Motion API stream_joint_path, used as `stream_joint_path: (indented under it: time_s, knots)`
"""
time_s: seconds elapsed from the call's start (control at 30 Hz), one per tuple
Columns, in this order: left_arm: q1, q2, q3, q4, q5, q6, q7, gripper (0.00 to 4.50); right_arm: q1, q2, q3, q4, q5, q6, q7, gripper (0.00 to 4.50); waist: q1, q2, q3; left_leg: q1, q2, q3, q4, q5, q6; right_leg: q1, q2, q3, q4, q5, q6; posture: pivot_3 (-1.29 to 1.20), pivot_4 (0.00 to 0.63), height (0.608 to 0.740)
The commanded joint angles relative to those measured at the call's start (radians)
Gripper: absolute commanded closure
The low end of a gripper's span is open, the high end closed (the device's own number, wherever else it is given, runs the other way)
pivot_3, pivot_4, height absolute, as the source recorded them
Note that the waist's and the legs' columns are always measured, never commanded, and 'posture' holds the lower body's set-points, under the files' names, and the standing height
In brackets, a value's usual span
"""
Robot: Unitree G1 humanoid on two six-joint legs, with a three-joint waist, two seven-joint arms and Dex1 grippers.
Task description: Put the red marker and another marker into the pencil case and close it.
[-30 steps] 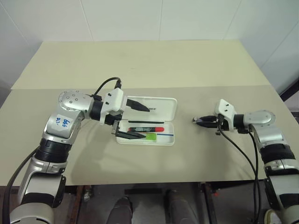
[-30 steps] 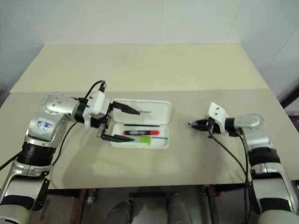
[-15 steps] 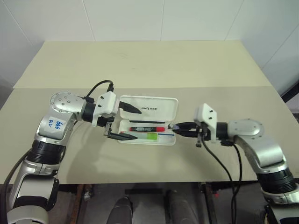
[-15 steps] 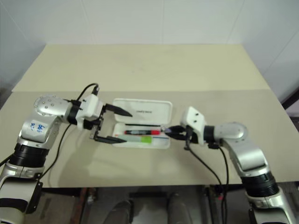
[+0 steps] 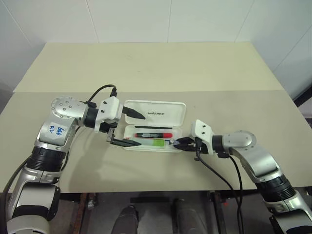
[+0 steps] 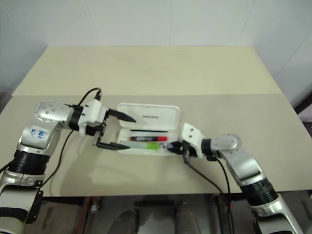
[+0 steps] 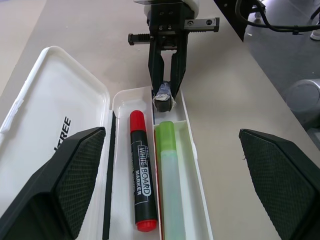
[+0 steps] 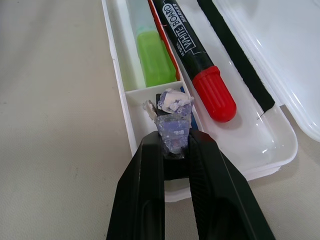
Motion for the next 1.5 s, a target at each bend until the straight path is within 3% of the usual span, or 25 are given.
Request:
stream_joint_path:
  time_s: [0.03, 0.1, 0.3, 0.57, 0.67, 0.8, 0.83, 1.03, 1.23, 1.37, 1.5]
  knots:
    - [0.002, 0.011, 0.022, -0.045, -0.013, 0.003, 0.009, 0.0, -0.014, 0.012, 0.018, 0.004, -0.004, -0.023, 0.012, 4.16, -0.001, 0.0, 0.0, 0.0, 0.0, 0.0, 0.0, 0.0, 0.0, 0.0, 0.0, 0.0, 0.0, 0.0, 0.0, 0.0, 0.15, 0.74]
    - [0.002, 0.01, 0.022, -0.048, -0.014, 0.005, 0.01, 0.0, -0.02, 0.013, 0.022, 0.013, -0.008, -0.031, 0.017, 4.16, 0.0, 0.0, 0.0, 0.0, 0.0, 0.0, 0.0, 0.0, 0.0, 0.0, 0.0, 0.0, 0.0, 0.0, 0.0, 0.0, 0.15, 0.74]
    - [0.001, 0.01, 0.024, -0.05, -0.013, 0.006, 0.016, 0.0, -0.057, 0.033, -0.006, 0.012, 0.016, -0.058, 0.017, 2.15, -0.002, 0.0, 0.0, 0.0, 0.0, 0.0, 0.0, 0.0, 0.0, 0.0, 0.0, 0.0, 0.0, 0.0, 0.0, 0.0, 0.15, 0.74]
    - [-0.005, 0.009, 0.023, -0.039, -0.013, 0.0, 0.012, 0.0, -0.095, 0.002, -0.097, -0.12, 0.12, 0.018, 0.029, 2.15, 0.0, 0.0, 0.0, 0.0, 0.0, 0.0, -0.001, 0.0, 0.0, 0.0, 0.0, 0.0, 0.0, 0.0, 0.0, 0.0, 0.15, 0.74]
    - [-0.005, 0.011, 0.028, -0.035, -0.014, -0.003, 0.012, 0.0, -0.053, -0.044, -0.161, -0.203, 0.161, 0.048, 0.021, 1.5, 0.002, 0.0, 0.0, 0.0, 0.0, 0.0, -0.001, 0.0, 0.0, 0.0, 0.0, 0.0, -0.001, 0.0, 0.0, 0.0, 0.15, 0.74]
    - [0.004, 0.016, 0.038, -0.029, -0.018, -0.007, 0.013, 0.0, 0.028, -0.087, -0.246, -0.289, 0.208, 0.082, -0.014, 0.12, 0.015, 0.0, 0.0, 0.0, 0.0, 0.0, -0.002, 0.0, 0.0, 0.0, 0.0, 0.0, -0.002, 0.0, 0.0, 0.0, 0.15, 0.74]
    - [0.007, 0.017, 0.04, -0.028, -0.018, -0.006, 0.015, 0.0, 0.046, -0.092, -0.267, -0.308, 0.219, 0.092, -0.028, 0.02, 0.019, 0.0, 0.0, 0.0, 0.0, 0.0, -0.002, 0.0, 0.0, 0.0, 0.0, 0.0, -0.003, 0.0, 0.0, 0.0, 0.15, 0.74]
    - [0.01, 0.016, 0.055, 0.006, -0.016, -0.023, 0.006, 0.0, 0.135, -0.109, -0.372, -0.398, 0.267, 0.124, -0.095, 0.02, 0.023, 0.0, 0.0, 0.0, 0.0, 0.0, -0.002, 0.0, 0.0, 0.0, 0.0, 0.0, -0.003, 0.0, 0.0, 0.0, 0.15, 0.74]
    - [-0.001, 0.011, 0.084, 0.054, -0.028, -0.038, 0.013, 0.0, 0.178, -0.108, -0.388, -0.426, 0.283, 0.136, -0.145, 0.02, 0.022, 0.0, 0.0, 0.0, 0.0, 0.0, -0.002, 0.0, 0.0, 0.0, 0.0, 0.0, -0.003, 0.0, 0.0, 0.0, 0.15, 0.74]
    - [0.015, 0.019, 0.111, 0.046, -0.058, -0.011, 0.008, 0.89, 0.194, -0.103, -0.39, -0.445, 0.297, 0.134, -0.172, 0.0, 0.022, 0.0, 0.0, 0.0, 0.0, 0.0, -0.002, 0.0, 0.0, 0.0, 0.0, 0.0, -0.003, 0.0, 0.0, 0.0, 0.15, 0.74]
    - [0.051, 0.043, 0.133, 0.037, -0.067, -0.013, -0.008, 2.23, 0.192, -0.114, -0.399, -0.45, 0.322, 0.124, -0.168, 0.0, 0.02, 0.0, 0.0, 0.0, 0.0, 0.0, -0.002, 0.0, 0.0, 0.0, 0.0, 0.0, -0.003, 0.0, 0.0, 0.0, 0.15, 0.74]
